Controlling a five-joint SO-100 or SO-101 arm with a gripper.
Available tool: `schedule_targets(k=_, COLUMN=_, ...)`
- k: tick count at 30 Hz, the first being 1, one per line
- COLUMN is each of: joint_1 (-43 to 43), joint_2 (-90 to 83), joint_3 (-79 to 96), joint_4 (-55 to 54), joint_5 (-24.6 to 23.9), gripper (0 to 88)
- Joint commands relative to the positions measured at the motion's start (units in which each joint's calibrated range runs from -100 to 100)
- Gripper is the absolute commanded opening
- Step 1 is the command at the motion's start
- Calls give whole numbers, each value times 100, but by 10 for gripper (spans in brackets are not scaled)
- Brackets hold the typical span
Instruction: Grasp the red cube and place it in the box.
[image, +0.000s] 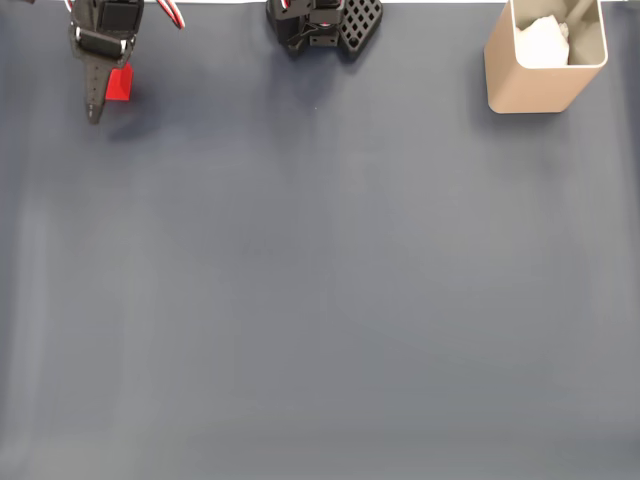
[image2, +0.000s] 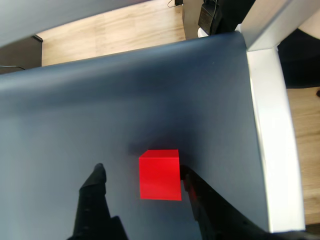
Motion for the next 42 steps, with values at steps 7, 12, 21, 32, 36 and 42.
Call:
schedule_targets(k=7, joint_1=-66, joint_2=-22, joint_3=-232, joint_4=-184, joint_5=44, gripper=182)
schedule_targets(k=12, joint_1=-94, joint_2=-31, joint_3=-269, joint_4=-193, joint_5=29, gripper=132)
schedule_targets(k=21, joint_1=-158, joint_2=-65, joint_3=-305, joint_4=-152, joint_5=54, gripper=81)
schedule_targets(k=32, joint_1=-215, joint_2=-74, joint_3=-396, joint_4=168, joint_5=264, gripper=20)
schedule_targets(k=36, joint_1=-300, joint_2=-160, joint_3=-597, joint_4=628, joint_5=440, gripper=2)
schedule_targets(k=42, joint_1=-641, joint_2=-403, joint_3=-1262, joint_4=1646, joint_5=694, gripper=1)
